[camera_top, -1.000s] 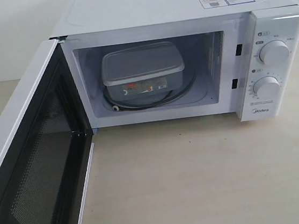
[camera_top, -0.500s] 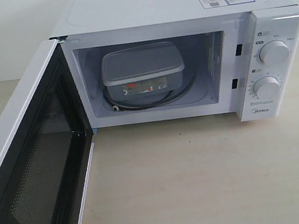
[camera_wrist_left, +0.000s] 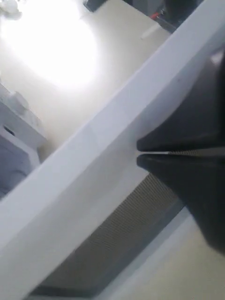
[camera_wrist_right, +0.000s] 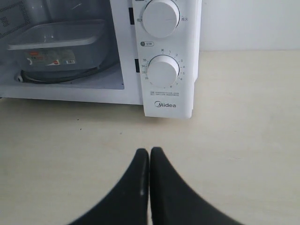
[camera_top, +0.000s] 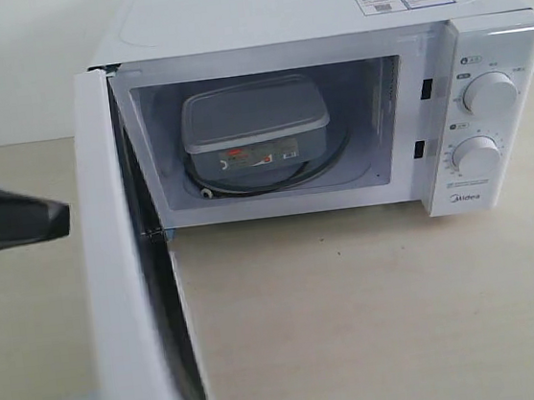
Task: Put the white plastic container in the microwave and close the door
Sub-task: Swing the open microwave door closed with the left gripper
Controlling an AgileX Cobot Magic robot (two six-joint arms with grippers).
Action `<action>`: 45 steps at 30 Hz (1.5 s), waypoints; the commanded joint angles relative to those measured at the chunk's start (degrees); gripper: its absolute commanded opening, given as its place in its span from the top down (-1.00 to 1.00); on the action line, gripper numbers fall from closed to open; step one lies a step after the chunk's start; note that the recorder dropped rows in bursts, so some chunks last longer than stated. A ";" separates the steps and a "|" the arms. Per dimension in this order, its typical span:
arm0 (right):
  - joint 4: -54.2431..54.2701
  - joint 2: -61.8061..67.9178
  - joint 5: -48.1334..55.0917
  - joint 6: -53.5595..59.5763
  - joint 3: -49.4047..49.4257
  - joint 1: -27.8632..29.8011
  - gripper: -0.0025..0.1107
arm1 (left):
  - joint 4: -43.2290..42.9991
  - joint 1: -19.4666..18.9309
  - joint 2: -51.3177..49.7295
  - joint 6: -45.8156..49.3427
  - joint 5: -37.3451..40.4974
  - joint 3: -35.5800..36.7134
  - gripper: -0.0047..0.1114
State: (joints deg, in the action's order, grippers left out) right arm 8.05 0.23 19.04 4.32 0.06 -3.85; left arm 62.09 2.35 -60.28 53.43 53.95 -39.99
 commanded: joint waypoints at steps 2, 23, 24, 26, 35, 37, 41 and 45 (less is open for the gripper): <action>0.16 -0.23 -0.11 -0.03 -0.06 0.45 0.96 | 8.49 0.17 -3.46 7.26 -0.45 -2.45 0.84; 1.23 -0.23 -27.39 -3.64 -0.06 0.45 0.96 | 18.46 2.23 -10.31 25.23 -10.67 -4.09 0.84; 1.85 -0.23 -27.61 -4.32 -0.06 0.45 0.96 | 19.04 2.23 -10.72 25.94 -10.43 -4.09 0.84; 2.13 -0.23 -27.58 -6.05 -0.06 0.45 0.96 | 19.05 2.23 -11.91 26.51 -9.61 -4.09 0.84; 2.35 -0.23 -29.51 -8.05 -0.06 0.45 0.96 | 19.05 2.23 -13.19 27.37 -11.14 -4.09 0.84; 1.98 -0.23 -31.38 -9.92 -0.06 0.45 0.96 | 19.05 2.23 -12.74 27.37 -11.91 -3.71 0.84; -2.88 -0.23 -27.22 -11.90 -2.97 -0.04 0.96 | 19.05 2.23 -9.39 27.37 -15.97 -0.84 0.84; -6.93 3.77 -21.28 -11.28 -10.33 -2.80 0.96 | 19.05 2.23 -4.48 27.26 -21.02 2.75 0.84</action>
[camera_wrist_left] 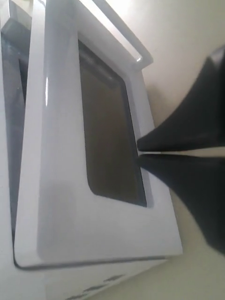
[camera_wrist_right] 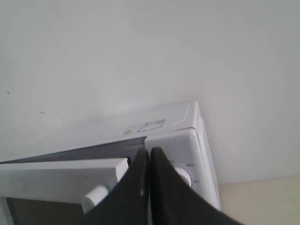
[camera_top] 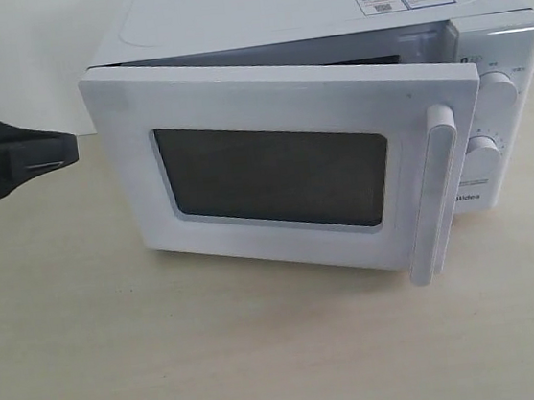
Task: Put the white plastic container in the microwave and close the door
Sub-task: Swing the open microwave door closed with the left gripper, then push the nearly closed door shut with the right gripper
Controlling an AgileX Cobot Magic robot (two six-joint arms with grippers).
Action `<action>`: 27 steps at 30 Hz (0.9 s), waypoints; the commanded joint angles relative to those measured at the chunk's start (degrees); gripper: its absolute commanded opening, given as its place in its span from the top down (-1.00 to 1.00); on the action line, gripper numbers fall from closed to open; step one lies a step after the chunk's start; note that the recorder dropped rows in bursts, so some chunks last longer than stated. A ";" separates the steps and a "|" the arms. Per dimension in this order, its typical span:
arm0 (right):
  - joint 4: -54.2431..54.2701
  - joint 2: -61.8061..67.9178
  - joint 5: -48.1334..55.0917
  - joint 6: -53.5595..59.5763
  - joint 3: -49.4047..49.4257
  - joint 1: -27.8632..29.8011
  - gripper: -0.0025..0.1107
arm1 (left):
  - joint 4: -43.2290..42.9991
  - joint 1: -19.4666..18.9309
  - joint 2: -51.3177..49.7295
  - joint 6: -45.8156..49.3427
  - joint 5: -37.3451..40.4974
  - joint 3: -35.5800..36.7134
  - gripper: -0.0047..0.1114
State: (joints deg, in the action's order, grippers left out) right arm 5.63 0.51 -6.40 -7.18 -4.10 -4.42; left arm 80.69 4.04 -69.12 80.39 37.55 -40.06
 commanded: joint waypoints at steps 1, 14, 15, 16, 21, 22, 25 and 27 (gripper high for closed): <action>-5.24 5.50 5.20 0.67 -8.29 -3.30 0.96 | 0.45 0.55 5.65 0.30 -5.18 3.50 0.84; -5.63 43.39 10.10 9.28 -28.04 -22.36 0.96 | 0.45 0.55 17.03 -3.89 -11.28 9.48 0.84; -5.63 46.05 7.70 9.28 -28.20 -24.07 0.96 | 0.45 0.55 17.50 -3.89 -11.69 10.05 0.84; -5.63 48.41 5.24 9.28 -28.20 -25.72 0.96 | 0.45 0.55 17.97 -3.89 -11.85 10.57 0.84; -1.14 58.62 -3.86 9.17 -28.20 -29.54 0.96 | 0.35 0.55 19.95 -3.89 -11.84 12.36 0.84; 1.01 60.18 -5.18 9.29 -28.20 -29.42 0.96 | 0.35 0.55 20.08 -3.89 -11.84 12.46 0.84; 9.49 65.41 -9.97 13.27 -28.20 -29.19 0.96 | 0.45 0.55 20.09 -3.67 -11.84 12.46 0.84; 16.09 68.60 -12.67 17.27 -28.20 -29.19 0.96 | 0.45 0.55 20.09 -3.67 -11.84 12.46 0.84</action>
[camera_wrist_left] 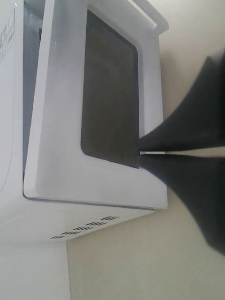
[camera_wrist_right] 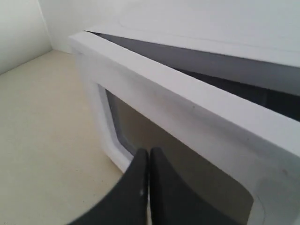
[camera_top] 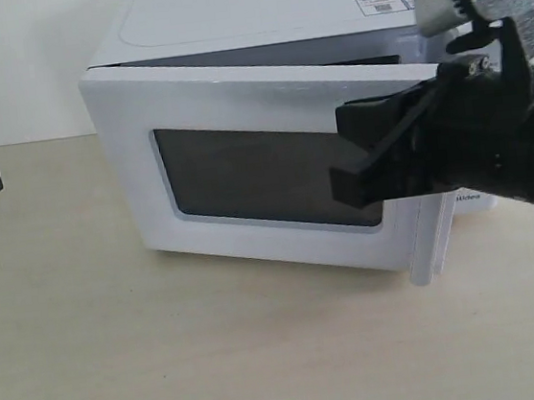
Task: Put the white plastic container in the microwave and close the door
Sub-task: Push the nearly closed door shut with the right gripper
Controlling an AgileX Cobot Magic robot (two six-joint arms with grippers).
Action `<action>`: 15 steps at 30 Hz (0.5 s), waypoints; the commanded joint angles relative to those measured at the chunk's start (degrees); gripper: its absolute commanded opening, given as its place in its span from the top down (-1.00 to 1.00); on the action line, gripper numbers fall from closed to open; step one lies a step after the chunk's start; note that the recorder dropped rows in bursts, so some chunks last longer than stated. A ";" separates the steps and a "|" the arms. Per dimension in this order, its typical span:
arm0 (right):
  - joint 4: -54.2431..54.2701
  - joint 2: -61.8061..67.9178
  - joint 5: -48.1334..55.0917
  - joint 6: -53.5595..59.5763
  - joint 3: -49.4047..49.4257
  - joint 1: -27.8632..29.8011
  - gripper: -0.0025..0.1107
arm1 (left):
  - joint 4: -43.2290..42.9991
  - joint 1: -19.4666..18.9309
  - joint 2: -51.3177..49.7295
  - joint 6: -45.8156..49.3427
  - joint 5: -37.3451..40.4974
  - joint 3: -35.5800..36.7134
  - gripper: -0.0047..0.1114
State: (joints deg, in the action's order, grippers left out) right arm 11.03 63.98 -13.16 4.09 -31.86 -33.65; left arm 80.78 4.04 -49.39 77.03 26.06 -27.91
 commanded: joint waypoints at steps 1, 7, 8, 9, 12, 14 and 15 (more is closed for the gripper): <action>13.38 6.48 -6.79 8.29 -0.44 0.04 0.96 | 0.37 0.55 0.36 -0.32 -0.36 0.30 0.84; 24.38 8.96 -12.62 14.66 -0.87 0.04 0.96 | 0.37 0.55 0.36 -0.32 -0.36 0.30 0.84; 28.51 9.35 -12.01 18.11 -1.83 0.04 0.96 | 0.37 0.55 0.36 -0.32 -0.36 0.30 0.84; 30.37 9.64 -12.01 19.96 -2.20 0.04 0.96 | 0.37 0.55 0.36 -0.32 -0.36 0.30 0.84; 35.38 11.02 -12.25 27.38 -5.07 0.04 0.96 | 0.37 0.55 0.36 -0.32 -0.36 0.30 0.84; 38.15 11.90 -12.35 29.49 -6.25 0.04 0.96 | 0.37 0.55 0.36 -0.32 -0.36 0.30 0.84; 39.77 12.71 -12.35 31.51 -6.82 0.04 0.96 | 0.37 0.55 0.36 -0.32 -0.36 0.30 0.84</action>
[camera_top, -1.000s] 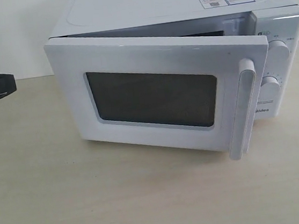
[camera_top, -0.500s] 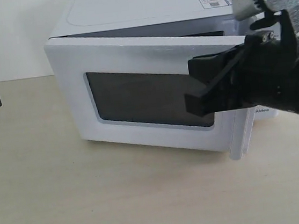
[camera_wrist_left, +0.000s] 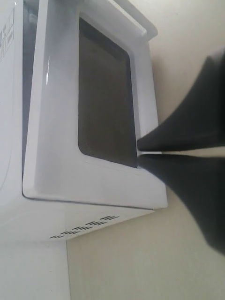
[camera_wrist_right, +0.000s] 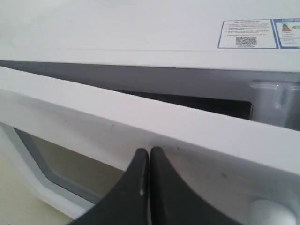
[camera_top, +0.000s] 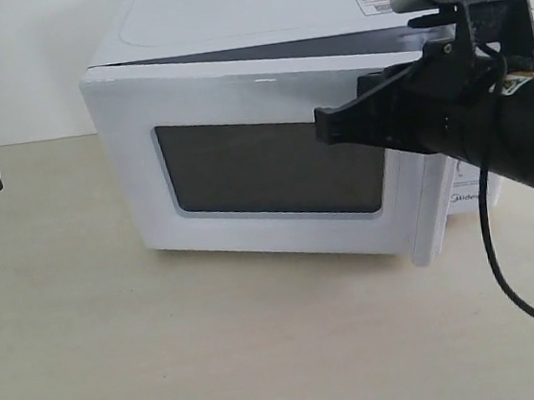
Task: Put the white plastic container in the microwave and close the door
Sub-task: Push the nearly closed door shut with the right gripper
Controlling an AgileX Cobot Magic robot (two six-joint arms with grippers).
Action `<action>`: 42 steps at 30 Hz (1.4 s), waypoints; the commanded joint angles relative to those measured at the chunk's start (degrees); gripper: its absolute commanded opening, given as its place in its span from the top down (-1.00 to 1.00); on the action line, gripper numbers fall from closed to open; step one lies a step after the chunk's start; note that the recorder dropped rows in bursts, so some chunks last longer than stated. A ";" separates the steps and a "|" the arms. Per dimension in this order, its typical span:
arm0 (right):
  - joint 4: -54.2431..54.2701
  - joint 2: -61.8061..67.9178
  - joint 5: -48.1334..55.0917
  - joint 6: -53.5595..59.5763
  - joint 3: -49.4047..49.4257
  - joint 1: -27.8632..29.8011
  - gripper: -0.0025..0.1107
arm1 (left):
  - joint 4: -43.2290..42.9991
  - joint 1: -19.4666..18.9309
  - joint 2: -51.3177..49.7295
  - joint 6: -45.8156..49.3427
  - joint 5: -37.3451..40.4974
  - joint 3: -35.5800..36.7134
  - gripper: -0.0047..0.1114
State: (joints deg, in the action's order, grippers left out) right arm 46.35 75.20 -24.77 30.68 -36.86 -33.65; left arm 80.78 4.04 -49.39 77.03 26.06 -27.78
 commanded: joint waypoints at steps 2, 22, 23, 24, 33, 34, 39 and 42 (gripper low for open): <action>5.81 2.43 -1.08 7.01 -2.55 0.04 0.96 | 0.37 0.55 0.36 -0.32 -0.36 0.17 0.84; 5.30 3.40 0.11 7.38 -2.76 6.81 0.96 | 0.37 0.55 0.36 -0.32 -0.36 0.17 0.84; 5.30 3.40 -0.42 7.38 -2.76 6.81 0.96 | 0.37 0.55 0.36 -0.32 -0.36 0.17 0.84; 5.30 3.40 -0.94 7.38 -2.76 6.81 0.96 | 0.37 0.55 0.36 -0.32 -0.36 0.17 0.84; 5.63 3.40 -0.10 8.88 -4.88 6.81 0.96 | 0.38 0.55 0.36 -0.32 -0.59 0.17 0.84; 5.63 3.40 -0.10 8.99 -5.10 6.81 0.96 | 0.38 0.55 0.36 -0.32 -0.59 0.17 0.84; 5.78 3.74 0.70 9.79 -5.11 6.81 0.96 | 0.38 0.55 0.36 -0.32 -0.59 0.17 0.84; 5.78 5.10 1.11 9.78 -5.11 6.81 0.96 | 0.38 0.55 0.36 -0.32 -0.59 0.17 0.84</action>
State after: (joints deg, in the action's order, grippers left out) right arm 52.00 78.78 -23.87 39.80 -41.60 -27.37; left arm 80.78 4.04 -49.39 77.03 25.94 -27.78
